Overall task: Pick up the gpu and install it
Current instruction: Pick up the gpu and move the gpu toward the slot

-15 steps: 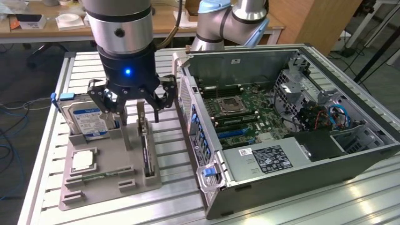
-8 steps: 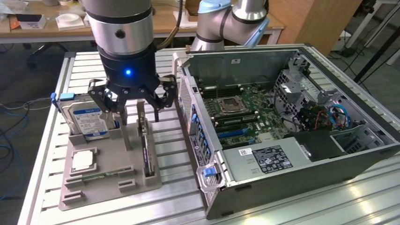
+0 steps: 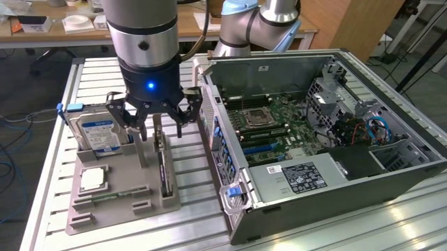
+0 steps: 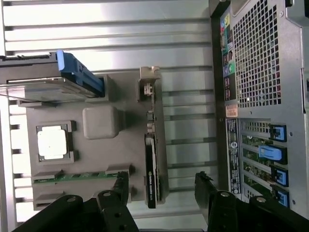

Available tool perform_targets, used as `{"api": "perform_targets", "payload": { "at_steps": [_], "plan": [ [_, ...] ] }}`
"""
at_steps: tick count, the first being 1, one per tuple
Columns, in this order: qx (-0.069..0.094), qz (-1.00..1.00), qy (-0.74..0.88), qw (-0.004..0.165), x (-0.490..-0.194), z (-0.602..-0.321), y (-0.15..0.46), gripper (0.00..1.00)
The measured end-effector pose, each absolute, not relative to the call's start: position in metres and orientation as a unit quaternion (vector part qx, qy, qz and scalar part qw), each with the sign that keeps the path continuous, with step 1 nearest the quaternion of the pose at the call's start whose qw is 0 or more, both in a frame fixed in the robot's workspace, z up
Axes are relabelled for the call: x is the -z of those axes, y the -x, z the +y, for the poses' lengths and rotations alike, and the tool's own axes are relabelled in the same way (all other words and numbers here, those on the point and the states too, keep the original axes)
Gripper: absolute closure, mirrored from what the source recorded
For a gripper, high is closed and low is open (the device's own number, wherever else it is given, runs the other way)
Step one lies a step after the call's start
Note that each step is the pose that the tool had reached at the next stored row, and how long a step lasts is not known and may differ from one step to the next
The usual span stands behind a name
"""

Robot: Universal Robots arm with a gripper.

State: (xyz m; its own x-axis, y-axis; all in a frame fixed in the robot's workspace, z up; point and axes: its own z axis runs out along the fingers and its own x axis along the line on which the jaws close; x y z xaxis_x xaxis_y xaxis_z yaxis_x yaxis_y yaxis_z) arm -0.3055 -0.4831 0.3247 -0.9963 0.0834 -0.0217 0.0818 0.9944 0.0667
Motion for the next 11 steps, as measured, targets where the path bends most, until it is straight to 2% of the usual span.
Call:
{"api": "perform_targets", "payload": {
  "at_steps": [7, 11],
  "plan": [
    [-0.033, 0.999, -0.041, 0.012, -0.3199, -0.4849, 0.3074, 0.34],
    [-0.033, 0.998, -0.041, 0.02, -0.3157, -0.4873, 0.309, 0.34]
  ]
}}
